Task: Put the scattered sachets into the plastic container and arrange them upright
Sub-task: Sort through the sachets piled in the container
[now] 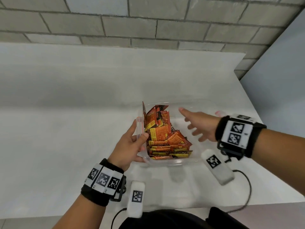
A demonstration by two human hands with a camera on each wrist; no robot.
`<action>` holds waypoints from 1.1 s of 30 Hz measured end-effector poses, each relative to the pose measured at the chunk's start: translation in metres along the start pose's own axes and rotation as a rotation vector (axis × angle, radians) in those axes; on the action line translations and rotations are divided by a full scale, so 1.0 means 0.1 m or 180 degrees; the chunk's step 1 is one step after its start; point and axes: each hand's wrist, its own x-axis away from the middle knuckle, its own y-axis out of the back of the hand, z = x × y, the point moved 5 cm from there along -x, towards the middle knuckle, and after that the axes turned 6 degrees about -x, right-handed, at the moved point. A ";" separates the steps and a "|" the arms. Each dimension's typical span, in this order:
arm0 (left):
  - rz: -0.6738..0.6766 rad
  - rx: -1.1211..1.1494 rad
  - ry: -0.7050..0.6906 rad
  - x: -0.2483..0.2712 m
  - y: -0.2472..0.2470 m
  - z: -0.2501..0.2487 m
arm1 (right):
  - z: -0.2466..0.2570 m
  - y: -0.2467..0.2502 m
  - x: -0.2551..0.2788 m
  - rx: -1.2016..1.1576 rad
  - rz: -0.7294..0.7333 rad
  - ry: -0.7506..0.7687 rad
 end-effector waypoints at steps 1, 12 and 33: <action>0.0005 0.0008 -0.0002 0.00 0.00 -0.01 | -0.11 -0.01 0.03 0.0021 0.0053 -0.0131; -0.0031 -0.0017 -0.0007 -0.01 -0.03 0.01 | -0.51 -0.50 -0.45 -0.0466 0.0578 -0.0026; -0.0124 -0.0150 0.0049 -0.01 0.09 -0.05 | -0.10 -0.18 0.26 0.2040 0.0341 0.1196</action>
